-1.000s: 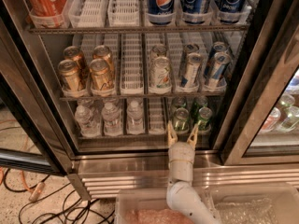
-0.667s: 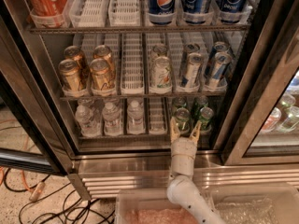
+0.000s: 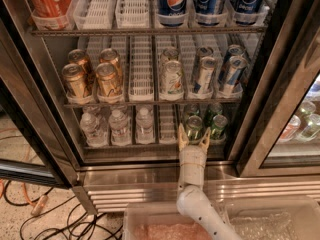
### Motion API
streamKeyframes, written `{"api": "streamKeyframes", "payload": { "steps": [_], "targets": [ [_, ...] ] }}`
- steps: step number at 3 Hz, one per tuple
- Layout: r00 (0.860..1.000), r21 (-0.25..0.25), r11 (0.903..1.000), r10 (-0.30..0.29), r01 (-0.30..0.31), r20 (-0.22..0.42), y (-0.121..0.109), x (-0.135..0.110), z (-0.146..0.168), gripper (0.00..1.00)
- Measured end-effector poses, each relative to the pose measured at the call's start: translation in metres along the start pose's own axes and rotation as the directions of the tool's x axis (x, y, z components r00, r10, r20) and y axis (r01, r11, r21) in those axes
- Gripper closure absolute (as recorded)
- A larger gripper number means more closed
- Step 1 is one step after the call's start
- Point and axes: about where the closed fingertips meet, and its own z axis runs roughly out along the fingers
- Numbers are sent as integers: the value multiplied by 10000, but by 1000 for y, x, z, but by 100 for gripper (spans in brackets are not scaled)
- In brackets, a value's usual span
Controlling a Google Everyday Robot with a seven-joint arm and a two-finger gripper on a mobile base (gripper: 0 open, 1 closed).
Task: Pick green can from bottom shelf of fridge
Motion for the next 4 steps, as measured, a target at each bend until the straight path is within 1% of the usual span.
{"api": "streamKeyframes", "payload": {
  "steps": [2,3,4],
  "targets": [
    [9999,-312,9995,116,-112,126,17,-2,14,29],
    [9997,-162,9997,188,-186,144,15,-3,26,30],
    [9994,169,9993,340,-341,62,5,1,32,49]
  ]
}}
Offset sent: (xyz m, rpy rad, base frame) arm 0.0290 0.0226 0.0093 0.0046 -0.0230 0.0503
